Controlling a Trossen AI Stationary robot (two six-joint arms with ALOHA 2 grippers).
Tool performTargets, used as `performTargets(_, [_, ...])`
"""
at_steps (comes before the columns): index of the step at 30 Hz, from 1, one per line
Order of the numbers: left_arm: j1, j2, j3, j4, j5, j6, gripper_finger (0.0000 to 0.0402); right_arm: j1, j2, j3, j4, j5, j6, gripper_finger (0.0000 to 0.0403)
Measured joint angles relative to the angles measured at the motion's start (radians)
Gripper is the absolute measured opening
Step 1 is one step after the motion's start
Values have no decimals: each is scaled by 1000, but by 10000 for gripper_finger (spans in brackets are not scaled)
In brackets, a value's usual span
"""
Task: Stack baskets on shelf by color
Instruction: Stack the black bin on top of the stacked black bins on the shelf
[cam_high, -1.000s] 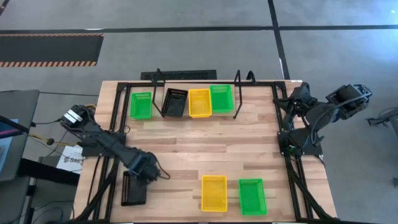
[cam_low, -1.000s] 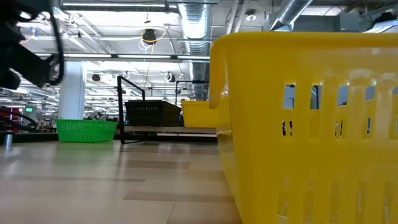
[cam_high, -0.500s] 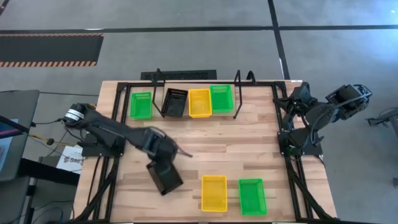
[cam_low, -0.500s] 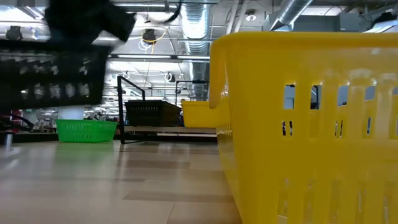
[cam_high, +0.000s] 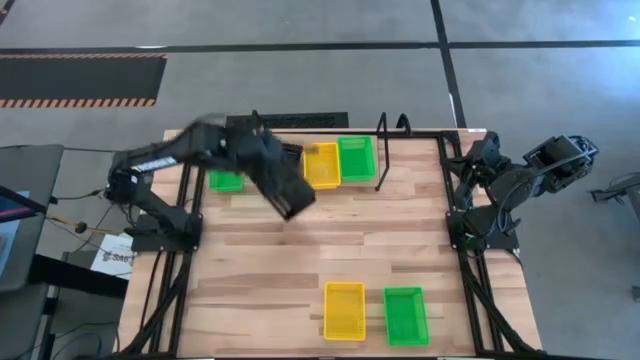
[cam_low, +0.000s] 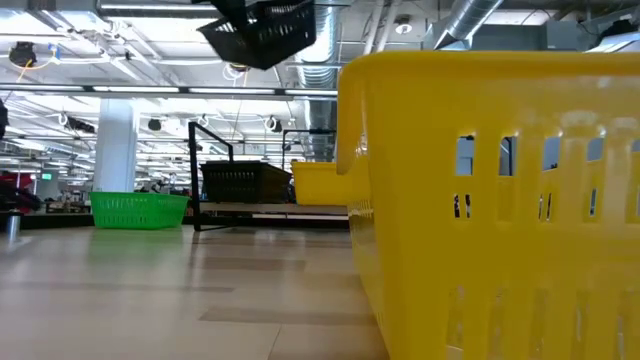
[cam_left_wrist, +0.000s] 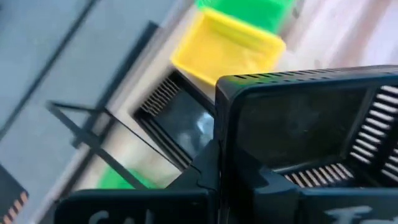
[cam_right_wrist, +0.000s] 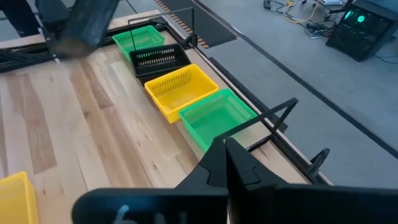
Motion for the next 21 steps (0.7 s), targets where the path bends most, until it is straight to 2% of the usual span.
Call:
performTargets(3, [98, 1, 31, 62, 54, 117, 0, 0, 0, 0, -8, 0, 0, 3])
performTargets(10, [276, 48, 35, 238, 267, 381, 0, 0, 1, 0, 4, 34, 27, 3])
performTargets(15, [391, 137, 34, 137, 456, 589, 0, -4, 11, 0, 4, 111, 116, 3])
performTargets(17, [426, 176, 33, 69, 468, 671, 0, -17, 21, 0, 4, 119, 153, 3])
performTargets(21, [478, 235, 33, 34, 415, 806, 0, -53, 45, 0, 3, 120, 188, 3])
